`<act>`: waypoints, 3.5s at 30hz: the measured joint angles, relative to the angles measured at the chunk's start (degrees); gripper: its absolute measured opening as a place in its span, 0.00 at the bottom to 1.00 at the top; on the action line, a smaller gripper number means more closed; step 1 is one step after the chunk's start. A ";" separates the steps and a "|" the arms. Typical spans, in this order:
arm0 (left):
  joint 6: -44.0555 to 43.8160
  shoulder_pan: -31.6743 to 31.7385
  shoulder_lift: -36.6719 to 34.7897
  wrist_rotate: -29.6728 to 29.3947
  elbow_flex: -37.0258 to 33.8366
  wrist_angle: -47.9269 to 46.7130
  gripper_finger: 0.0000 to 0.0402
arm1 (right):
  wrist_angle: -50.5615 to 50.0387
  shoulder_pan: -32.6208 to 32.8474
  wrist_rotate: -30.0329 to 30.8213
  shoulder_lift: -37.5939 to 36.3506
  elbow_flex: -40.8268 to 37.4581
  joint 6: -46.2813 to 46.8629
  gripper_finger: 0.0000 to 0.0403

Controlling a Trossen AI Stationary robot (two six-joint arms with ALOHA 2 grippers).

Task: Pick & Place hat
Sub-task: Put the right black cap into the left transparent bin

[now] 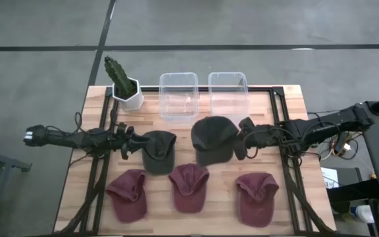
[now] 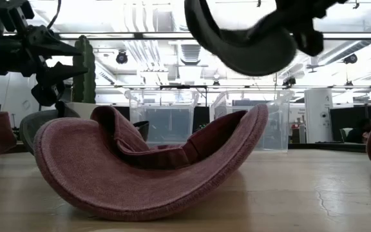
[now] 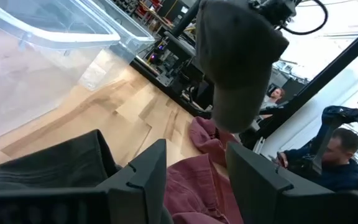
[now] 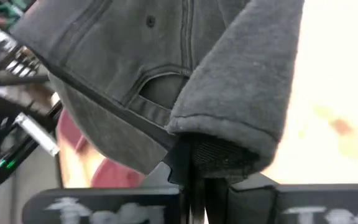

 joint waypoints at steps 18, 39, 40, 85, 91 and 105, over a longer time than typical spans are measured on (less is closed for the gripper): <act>7.50 -0.02 5.46 0.90 7.96 6.45 0.39 | 0.20 0.08 16.35 16.33 15.71 -7.61 0.03; 23.61 -0.35 33.88 1.97 27.05 6.45 0.39 | 0.18 0.08 29.72 29.55 31.92 -11.51 0.03; 23.90 -0.35 34.74 1.97 27.63 6.16 0.39 | 0.15 0.10 29.72 29.50 31.83 -11.16 0.03; 27.68 -0.28 35.61 -11.94 30.18 3.41 0.39 | -2.11 1.97 31.29 29.64 31.57 -5.51 0.03; 27.59 -0.24 37.95 -12.17 30.18 3.42 0.39 | -1.32 2.11 31.03 30.03 31.57 -5.33 0.03; 27.68 -0.19 41.27 -12.13 31.52 8.16 0.39 | 0.62 2.26 29.32 30.32 31.57 -5.55 0.03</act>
